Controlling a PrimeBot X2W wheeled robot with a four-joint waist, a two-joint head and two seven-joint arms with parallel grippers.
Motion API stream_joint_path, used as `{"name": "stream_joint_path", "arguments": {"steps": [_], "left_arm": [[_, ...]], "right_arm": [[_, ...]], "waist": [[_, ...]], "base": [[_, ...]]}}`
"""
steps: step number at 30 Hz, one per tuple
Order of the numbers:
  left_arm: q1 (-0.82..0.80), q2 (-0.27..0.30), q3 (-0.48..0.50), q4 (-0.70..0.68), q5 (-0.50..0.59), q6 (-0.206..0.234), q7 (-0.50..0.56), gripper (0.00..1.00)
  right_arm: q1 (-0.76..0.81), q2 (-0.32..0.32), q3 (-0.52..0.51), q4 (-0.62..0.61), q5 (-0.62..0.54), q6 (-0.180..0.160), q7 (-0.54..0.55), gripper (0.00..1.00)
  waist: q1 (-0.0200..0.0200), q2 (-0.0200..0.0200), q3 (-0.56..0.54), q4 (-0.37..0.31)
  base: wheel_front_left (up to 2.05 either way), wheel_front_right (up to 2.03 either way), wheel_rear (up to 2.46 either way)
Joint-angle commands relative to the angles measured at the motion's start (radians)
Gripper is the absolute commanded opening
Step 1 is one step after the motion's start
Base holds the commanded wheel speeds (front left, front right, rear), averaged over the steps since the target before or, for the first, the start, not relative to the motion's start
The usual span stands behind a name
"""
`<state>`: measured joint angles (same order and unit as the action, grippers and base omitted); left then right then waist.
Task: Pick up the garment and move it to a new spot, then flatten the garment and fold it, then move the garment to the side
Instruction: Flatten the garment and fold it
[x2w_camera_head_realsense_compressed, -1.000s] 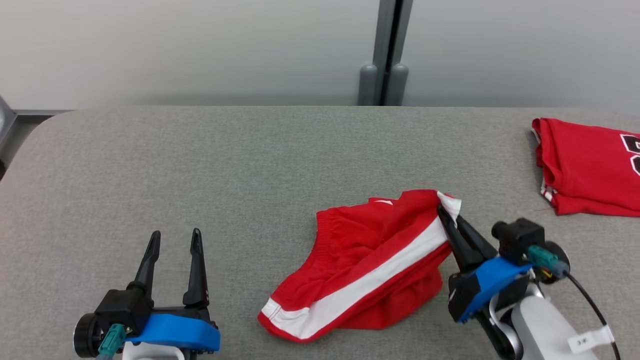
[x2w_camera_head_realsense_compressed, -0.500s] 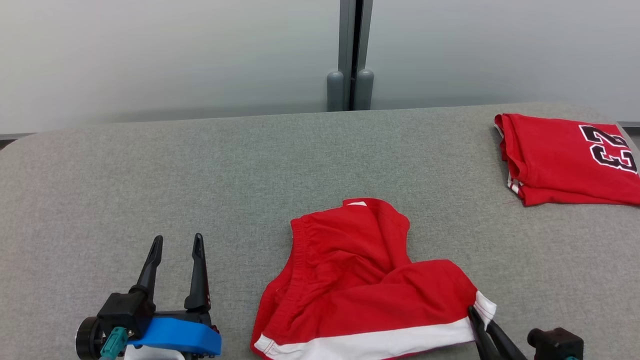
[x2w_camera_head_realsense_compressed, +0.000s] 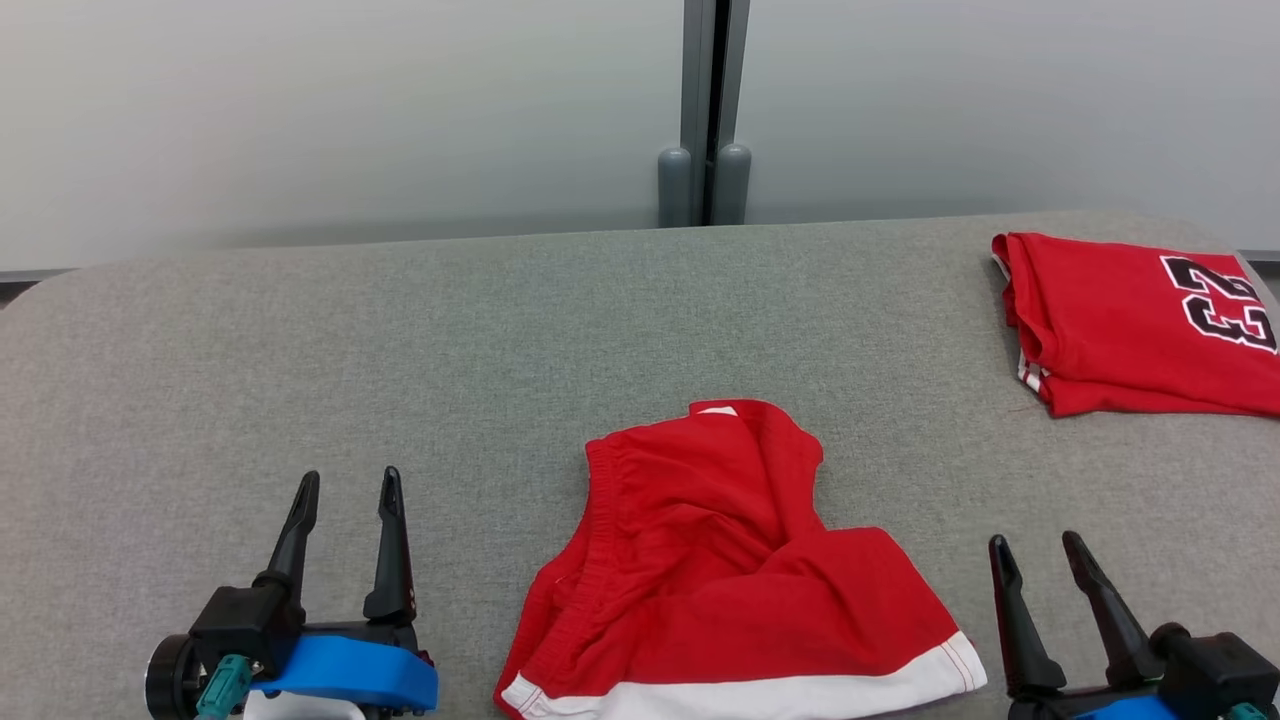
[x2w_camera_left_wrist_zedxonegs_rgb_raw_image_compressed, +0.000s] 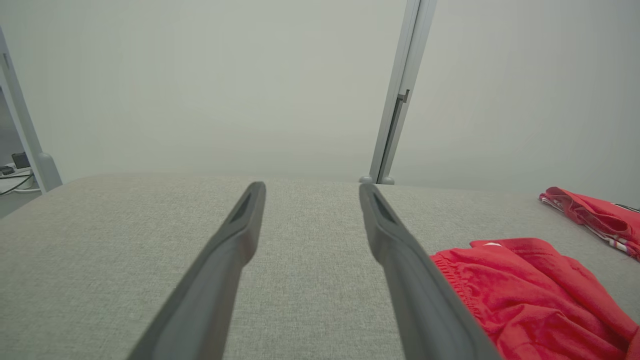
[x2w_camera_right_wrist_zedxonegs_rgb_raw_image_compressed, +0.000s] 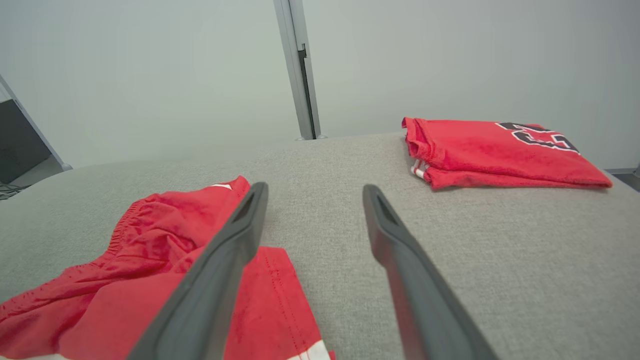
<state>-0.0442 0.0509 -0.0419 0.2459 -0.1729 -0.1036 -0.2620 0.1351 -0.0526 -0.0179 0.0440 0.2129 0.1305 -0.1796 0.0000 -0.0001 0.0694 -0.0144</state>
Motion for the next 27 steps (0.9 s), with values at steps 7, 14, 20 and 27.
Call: {"name": "stream_joint_path", "arguments": {"steps": [7,14,20,27], "left_arm": [[0.016,-0.001,0.011,-0.003,0.028,-0.007,-0.004,1.0],[0.038,0.014,0.022,-0.002,0.056,-0.01,-0.004,1.0],[0.065,0.028,0.028,0.0,0.079,-0.011,-0.004,1.0],[0.089,0.03,0.038,-0.007,0.097,-0.005,-0.004,1.0]], "right_arm": [[-0.049,0.002,0.001,-0.005,-0.04,0.001,-0.033,1.0],[-0.037,0.001,0.016,0.018,-0.061,0.001,-0.049,1.0],[-0.004,0.001,0.02,0.036,-0.063,0.001,-0.06,1.0],[0.03,0.002,0.014,0.05,-0.057,0.001,-0.066,1.0]], "waist": [[0.0,0.0001,-0.016,0.021],[0.0,0.0001,-0.038,0.046],[0.0,0.0001,-0.056,0.051],[0.0,0.0001,-0.068,0.05]], "base": [[0.0,0.0,0.0],[0.0,0.0,0.0],[0.0,0.0,0.0],[0.0,0.0,0.0]]}}
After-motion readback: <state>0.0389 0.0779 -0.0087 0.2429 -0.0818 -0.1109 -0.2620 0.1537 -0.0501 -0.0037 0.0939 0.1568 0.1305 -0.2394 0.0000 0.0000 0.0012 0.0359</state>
